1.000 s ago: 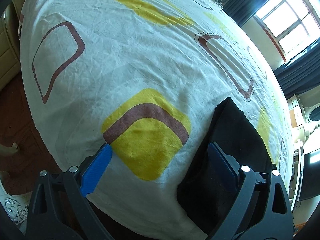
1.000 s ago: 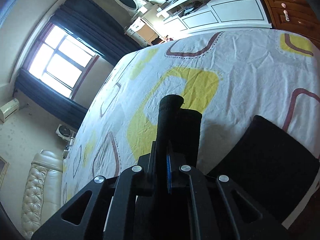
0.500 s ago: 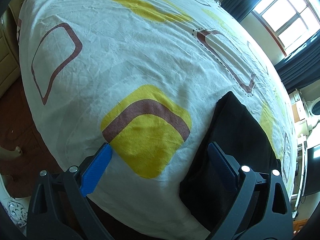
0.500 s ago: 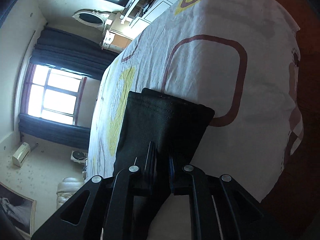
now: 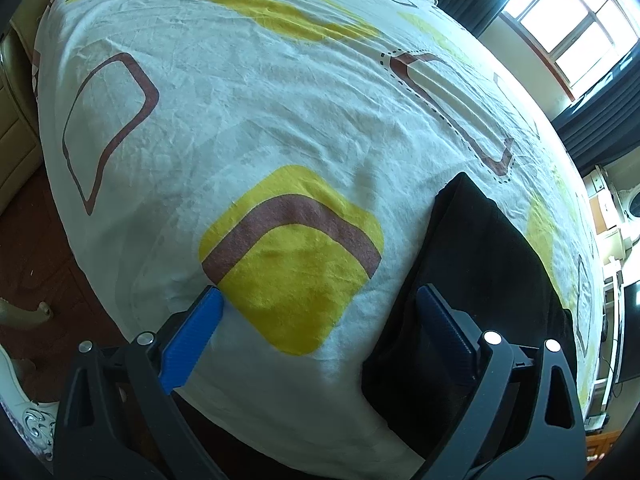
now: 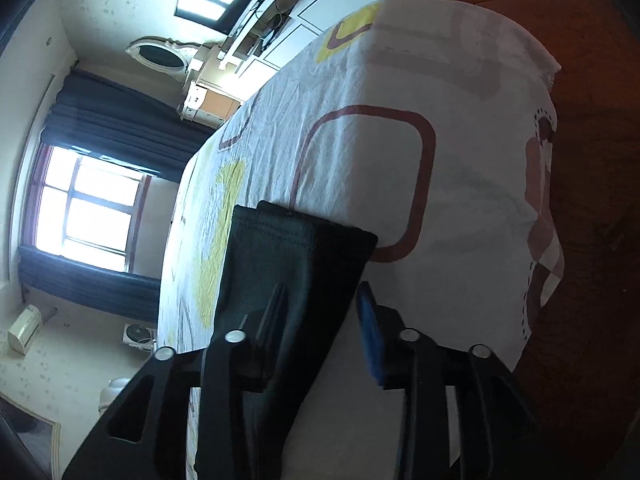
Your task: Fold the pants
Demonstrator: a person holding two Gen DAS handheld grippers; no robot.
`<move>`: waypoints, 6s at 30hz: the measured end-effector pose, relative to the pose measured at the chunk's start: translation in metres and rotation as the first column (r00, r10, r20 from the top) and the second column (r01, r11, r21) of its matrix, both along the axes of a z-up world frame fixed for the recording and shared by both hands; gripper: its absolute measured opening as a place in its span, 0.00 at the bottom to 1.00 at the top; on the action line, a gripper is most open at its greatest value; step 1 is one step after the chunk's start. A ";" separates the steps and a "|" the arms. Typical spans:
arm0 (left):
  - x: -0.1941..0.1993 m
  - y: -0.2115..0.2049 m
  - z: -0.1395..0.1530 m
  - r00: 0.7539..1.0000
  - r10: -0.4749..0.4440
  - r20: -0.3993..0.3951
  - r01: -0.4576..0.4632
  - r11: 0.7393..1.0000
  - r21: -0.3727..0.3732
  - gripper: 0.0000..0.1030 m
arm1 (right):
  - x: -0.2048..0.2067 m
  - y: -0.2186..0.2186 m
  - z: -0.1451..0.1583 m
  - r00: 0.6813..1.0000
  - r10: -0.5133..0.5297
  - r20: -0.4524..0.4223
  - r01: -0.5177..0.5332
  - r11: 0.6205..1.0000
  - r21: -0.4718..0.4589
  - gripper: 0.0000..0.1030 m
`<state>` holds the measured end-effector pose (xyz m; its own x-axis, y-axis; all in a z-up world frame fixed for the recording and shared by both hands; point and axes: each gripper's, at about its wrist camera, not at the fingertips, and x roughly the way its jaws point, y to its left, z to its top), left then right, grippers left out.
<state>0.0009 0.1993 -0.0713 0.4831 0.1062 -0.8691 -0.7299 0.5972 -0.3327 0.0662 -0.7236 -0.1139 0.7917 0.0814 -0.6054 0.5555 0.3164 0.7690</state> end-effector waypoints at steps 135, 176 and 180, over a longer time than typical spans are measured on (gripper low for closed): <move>0.036 -0.132 0.052 0.886 -0.453 0.096 0.424 0.877 0.225 0.97 | 0.062 0.237 0.044 0.752 0.651 -0.102 -0.659 0.745 -0.103 0.69; 0.040 -0.140 0.029 0.883 -0.468 0.042 0.459 0.878 0.133 0.97 | 0.170 0.238 0.002 0.756 0.648 -0.095 -0.654 0.755 -0.050 0.33; 0.040 -0.141 0.030 0.880 -0.473 0.041 0.463 0.875 0.142 0.97 | 0.160 0.242 0.011 0.750 0.658 -0.069 -0.661 0.748 -0.061 0.45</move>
<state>0.0408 0.0580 -0.0413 0.5638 -0.0428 -0.8248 -0.3318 0.9028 -0.2736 0.2262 -0.4815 -0.1032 0.5333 0.5262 -0.6624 0.2162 0.6723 0.7081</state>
